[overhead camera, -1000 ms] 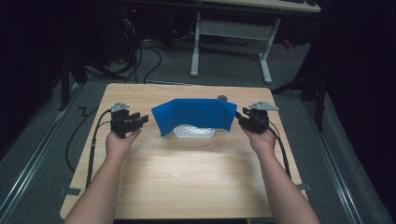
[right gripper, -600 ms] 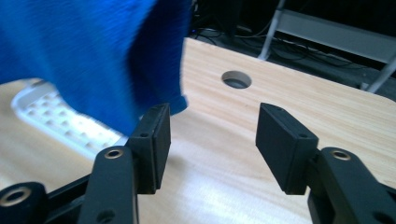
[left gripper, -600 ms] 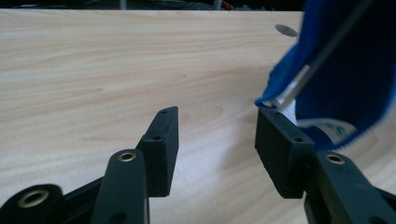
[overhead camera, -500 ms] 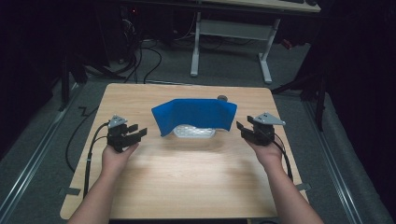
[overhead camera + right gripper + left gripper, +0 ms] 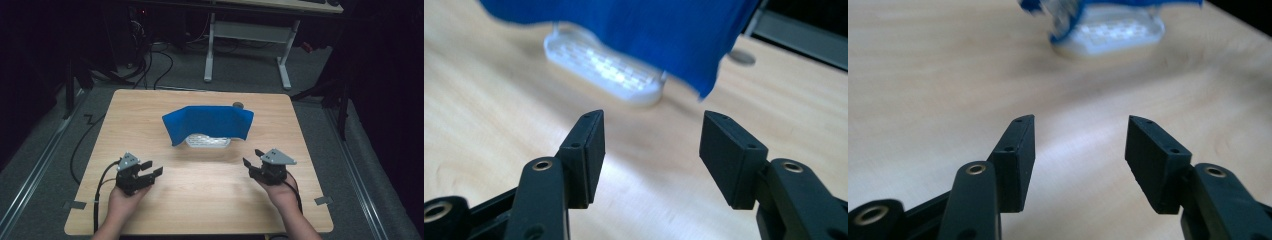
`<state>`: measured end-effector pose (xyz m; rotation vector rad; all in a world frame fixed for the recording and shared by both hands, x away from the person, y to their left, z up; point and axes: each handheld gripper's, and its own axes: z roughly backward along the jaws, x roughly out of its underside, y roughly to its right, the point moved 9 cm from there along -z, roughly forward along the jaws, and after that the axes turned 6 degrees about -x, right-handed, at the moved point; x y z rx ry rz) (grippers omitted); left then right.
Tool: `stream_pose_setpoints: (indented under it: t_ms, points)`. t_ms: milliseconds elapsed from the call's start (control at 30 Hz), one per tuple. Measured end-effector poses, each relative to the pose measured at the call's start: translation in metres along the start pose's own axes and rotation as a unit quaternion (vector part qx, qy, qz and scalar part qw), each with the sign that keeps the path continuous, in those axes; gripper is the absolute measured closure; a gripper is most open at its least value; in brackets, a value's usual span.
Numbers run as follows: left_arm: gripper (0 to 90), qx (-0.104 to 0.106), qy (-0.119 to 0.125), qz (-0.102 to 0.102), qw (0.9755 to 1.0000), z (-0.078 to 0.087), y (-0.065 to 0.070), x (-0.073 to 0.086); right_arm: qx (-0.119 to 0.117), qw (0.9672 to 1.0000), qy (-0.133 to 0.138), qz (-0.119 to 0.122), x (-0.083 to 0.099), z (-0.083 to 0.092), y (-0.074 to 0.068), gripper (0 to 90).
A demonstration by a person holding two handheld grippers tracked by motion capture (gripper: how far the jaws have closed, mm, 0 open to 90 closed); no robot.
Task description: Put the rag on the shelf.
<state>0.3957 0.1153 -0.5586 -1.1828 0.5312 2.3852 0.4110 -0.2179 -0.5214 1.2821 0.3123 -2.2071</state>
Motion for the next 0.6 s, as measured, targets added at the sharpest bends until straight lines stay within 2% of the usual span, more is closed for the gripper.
stream_pose_setpoints:
  t_ms: [33, 67, 100, 133, 167, 200, 233, 267, 300, 333, 367, 400, 600]
  points:
    - [45.5, 0.0, 0.0, 0.0, 1.0, 0.0, 0.0, 0.0, 0.0, 1.0, 0.0, 0.0, 0.0, 0.0, 0.0, 43.4]
    - [45.5, 0.0, -0.001, -0.007, 1.0, 0.003, 0.008, 0.007, 0.001, 1.0, -0.01, 0.001, 0.006, 0.0, -0.006, 40.8]
    - [44.7, 0.0, 0.009, -0.014, 0.9999, 0.011, 0.021, 0.022, -0.002, 0.9999, -0.012, -0.005, 0.016, 0.001, -0.019, 37.8]
    - [45.6, 0.0, 0.009, -0.014, 0.9999, 0.011, 0.021, 0.022, -0.002, 0.9999, -0.012, -0.005, 0.016, 0.001, -0.019, 37.8]
    - [45.6, 0.006, -0.002, -0.013, 0.9999, 0.013, 0.027, 0.027, -0.003, 0.9998, -0.011, -0.018, 0.024, 0.002, -0.026, 37.4]
    - [43.6, 0.019, -0.01, -0.016, 0.9996, 0.014, 0.034, 0.029, -0.013, 0.999, -0.013, -0.04, 0.045, 0.003, -0.04, 41.5]
    - [43.6, 0.026, -0.006, -0.021, 0.9994, 0.015, 0.039, 0.03, -0.013, 0.999, -0.013, -0.04, 0.045, 0.003, -0.04, 41.5]
    - [43.5, 0.03, -0.005, -0.023, 0.9993, 0.014, 0.043, 0.031, -0.03, 0.9983, -0.031, -0.04, 0.05, 0.003, -0.046, 38.8]
    - [43.6, 0.037, -0.014, -0.021, 0.999, 0.012, 0.044, 0.033, -0.034, 0.9987, -0.027, -0.029, 0.049, 0.004, -0.049, 39.3]
    - [43.0, 0.042, -0.019, -0.016, 0.9988, 0.009, 0.045, 0.033, -0.029, 0.9992, -0.027, -0.004, 0.049, 0.002, -0.05, 39.4]
    - [43.0, 0.044, -0.022, -0.013, 0.9987, 0.006, 0.045, 0.034, -0.029, 0.9992, -0.027, -0.004, 0.049, 0.002, -0.05, 39.4]
    - [42.9, 0.042, -0.029, -0.012, 0.9986, 0.001, 0.044, 0.035, -0.039, 0.9985, -0.036, -0.01, 0.052, -0.005, -0.049, 38.9]
    - [42.1, 0.041, -0.037, -0.021, 0.9983, -0.002, 0.044, 0.039, -0.044, 0.9982, -0.036, -0.019, 0.054, -0.009, -0.044, 38.5]
